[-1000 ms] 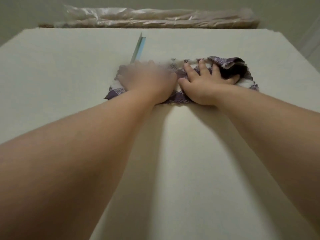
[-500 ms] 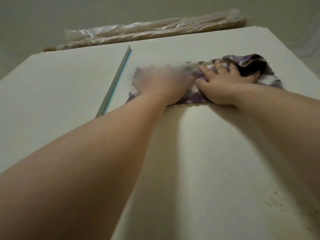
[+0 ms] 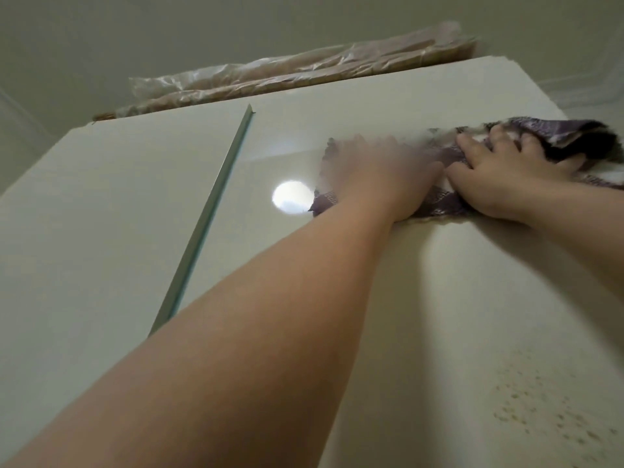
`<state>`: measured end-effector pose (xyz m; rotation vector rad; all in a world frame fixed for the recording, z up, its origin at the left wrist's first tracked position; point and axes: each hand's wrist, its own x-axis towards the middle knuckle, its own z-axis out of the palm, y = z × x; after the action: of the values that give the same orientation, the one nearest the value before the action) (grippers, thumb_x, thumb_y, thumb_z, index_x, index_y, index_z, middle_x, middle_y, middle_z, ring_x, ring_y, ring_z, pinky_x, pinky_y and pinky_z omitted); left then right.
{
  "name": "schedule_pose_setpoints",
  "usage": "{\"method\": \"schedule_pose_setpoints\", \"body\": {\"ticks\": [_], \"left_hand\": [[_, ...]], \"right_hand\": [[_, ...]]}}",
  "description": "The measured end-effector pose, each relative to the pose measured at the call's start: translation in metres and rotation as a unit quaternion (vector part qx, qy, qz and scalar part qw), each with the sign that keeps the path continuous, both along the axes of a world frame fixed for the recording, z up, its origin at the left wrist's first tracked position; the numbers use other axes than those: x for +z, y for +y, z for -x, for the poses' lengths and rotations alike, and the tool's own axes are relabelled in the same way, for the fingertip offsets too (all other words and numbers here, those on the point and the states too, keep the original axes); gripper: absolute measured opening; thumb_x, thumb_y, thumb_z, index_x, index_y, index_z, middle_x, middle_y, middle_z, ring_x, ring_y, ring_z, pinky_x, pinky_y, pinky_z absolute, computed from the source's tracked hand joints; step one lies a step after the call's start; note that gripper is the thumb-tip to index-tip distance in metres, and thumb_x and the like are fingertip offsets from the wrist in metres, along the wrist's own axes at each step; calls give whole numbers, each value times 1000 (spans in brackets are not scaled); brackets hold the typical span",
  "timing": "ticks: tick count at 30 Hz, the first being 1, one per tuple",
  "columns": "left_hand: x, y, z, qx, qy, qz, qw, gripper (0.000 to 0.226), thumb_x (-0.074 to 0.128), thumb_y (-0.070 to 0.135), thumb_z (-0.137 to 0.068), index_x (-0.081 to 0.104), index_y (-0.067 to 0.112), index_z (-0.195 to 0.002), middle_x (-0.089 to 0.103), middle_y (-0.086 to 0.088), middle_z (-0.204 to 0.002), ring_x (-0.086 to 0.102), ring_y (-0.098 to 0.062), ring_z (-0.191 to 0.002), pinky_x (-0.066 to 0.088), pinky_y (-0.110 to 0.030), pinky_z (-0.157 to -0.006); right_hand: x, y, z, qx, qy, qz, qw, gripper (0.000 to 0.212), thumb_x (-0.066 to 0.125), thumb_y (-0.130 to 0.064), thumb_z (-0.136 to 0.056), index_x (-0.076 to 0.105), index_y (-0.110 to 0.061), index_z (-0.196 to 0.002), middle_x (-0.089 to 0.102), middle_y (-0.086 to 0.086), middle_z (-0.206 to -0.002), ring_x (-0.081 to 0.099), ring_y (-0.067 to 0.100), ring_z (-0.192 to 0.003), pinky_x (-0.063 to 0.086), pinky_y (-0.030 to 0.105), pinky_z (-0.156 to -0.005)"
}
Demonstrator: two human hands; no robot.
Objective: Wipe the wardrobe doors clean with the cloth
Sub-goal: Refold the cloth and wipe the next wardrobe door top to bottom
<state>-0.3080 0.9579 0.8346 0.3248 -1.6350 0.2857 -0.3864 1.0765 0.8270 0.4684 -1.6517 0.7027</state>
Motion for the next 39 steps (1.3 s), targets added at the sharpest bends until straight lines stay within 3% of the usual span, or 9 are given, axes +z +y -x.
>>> {"method": "schedule_pose_setpoints", "body": {"ticks": [3, 11, 19, 27, 32, 39], "left_hand": [[-2, -10, -6, 3, 5, -13, 1000, 91, 21, 82, -73, 3, 31, -146, -7, -7, -156, -13, -28, -141, -8, -53, -109], [-7, -76, -53, 31, 27, -53, 998, 97, 17, 86, -68, 0, 31, -145, -7, -6, -156, -10, -27, -142, -3, -49, -112], [-26, -137, -89, 41, 71, -107, 991, 90, 17, 82, -73, 0, 31, -145, -3, -6, -156, -7, -26, -142, -1, -46, -112], [-15, -135, -90, 55, 77, -97, 991, 86, 16, 80, -75, 4, 32, -145, 1, -6, -156, -4, -28, -142, -1, -48, -112], [-6, -102, -63, 43, 55, -29, 997, 78, 20, 73, -81, 4, 31, -146, 0, -4, -156, -3, -23, -143, -2, -51, -111], [16, -35, -15, 29, 18, 50, 998, 79, 22, 71, -81, 6, 28, -146, 0, -3, -156, -2, -22, -143, -5, -47, -111]], "right_hand": [[0, -10, -11, 12, -4, -17, 1000, 55, 18, -47, -92, 5, -41, -145, -3, -4, -157, -3, 25, -143, -4, 69, -104], [8, -67, -46, 33, 53, -83, 995, 59, 16, -66, -89, 1, -48, -143, -5, -2, -157, -5, 28, -143, -3, 70, -103], [27, -130, -89, 61, 96, -210, 971, 52, 21, -43, -92, -2, -60, -136, -10, -18, -154, -12, 28, -142, -7, 74, -99], [38, -123, -84, 56, 93, -195, 975, 52, 17, -55, -89, 0, -57, -138, -7, -16, -155, -8, 25, -143, -8, 74, -98], [51, -79, -51, 39, 72, -139, 987, 55, 17, -61, -85, 4, -56, -139, -3, -16, -156, -5, 26, -143, -4, 74, -100], [53, 3, 10, 34, 34, -115, 992, 72, 10, -66, -69, 0, -53, -140, -5, -8, -157, -9, 21, -143, 1, 60, -110]]}}
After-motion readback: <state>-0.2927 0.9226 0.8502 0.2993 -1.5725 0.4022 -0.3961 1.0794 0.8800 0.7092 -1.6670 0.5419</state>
